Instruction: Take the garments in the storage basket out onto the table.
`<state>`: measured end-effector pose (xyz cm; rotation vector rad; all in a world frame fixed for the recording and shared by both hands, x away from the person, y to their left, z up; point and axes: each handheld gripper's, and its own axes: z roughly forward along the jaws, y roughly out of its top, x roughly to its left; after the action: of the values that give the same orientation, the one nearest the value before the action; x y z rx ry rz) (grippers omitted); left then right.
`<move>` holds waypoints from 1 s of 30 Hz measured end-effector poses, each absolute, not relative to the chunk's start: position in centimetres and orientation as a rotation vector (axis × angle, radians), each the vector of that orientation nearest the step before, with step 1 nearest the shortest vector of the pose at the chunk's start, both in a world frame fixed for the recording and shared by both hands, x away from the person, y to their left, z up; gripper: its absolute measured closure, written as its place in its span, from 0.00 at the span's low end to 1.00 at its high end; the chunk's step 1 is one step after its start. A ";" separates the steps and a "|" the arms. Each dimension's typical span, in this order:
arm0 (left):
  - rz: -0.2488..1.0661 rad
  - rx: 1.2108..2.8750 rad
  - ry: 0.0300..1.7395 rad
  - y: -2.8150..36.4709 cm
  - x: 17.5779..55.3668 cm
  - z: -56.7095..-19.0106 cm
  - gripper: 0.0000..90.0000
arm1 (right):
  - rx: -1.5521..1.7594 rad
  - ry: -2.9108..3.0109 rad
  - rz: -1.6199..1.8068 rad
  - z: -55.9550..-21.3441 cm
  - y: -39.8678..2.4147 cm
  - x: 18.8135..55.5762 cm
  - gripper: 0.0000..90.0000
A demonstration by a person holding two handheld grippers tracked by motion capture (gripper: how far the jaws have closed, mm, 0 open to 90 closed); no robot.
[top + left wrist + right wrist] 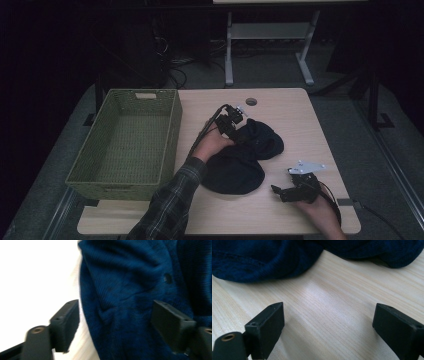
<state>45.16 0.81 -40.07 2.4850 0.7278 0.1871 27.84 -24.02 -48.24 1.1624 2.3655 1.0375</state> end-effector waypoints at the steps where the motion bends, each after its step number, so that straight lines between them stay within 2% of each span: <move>1: 0.196 2.478 0.739 1.0 45.1 -39.8 0.21 | 1.163 2.365 1.040 -48.3 -24.0 27.8 0.11; 5: 0.186 2.469 0.720 1.9 44.5 -38.9 0.22 | 1.168 2.367 1.036 -48.2 -24.0 27.8 0.11; 9: 0.166 2.463 0.704 2.7 43.2 -38.2 0.32 | 1.167 2.366 1.037 -48.2 -24.0 27.8 0.11; 13: 0.108 2.446 0.704 3.8 41.5 -37.6 0.61 | 1.171 2.367 1.036 -48.2 -24.0 27.8 0.11; 16: 0.093 2.449 0.693 4.5 40.2 -37.4 0.78 | 1.171 2.368 1.035 -48.2 -24.0 27.8 0.11; 21: 0.088 2.452 0.684 5.4 37.7 -37.6 1.00 | 1.167 2.367 1.035 -48.2 -24.0 27.8 0.11; 30: 0.104 2.440 0.678 7.0 33.9 -39.4 1.00 | 1.167 2.367 1.035 -48.2 -24.0 27.8 0.11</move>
<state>33.85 6.98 -39.35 2.4396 0.6784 0.1037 27.81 -24.01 -48.23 1.1671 2.3669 1.0352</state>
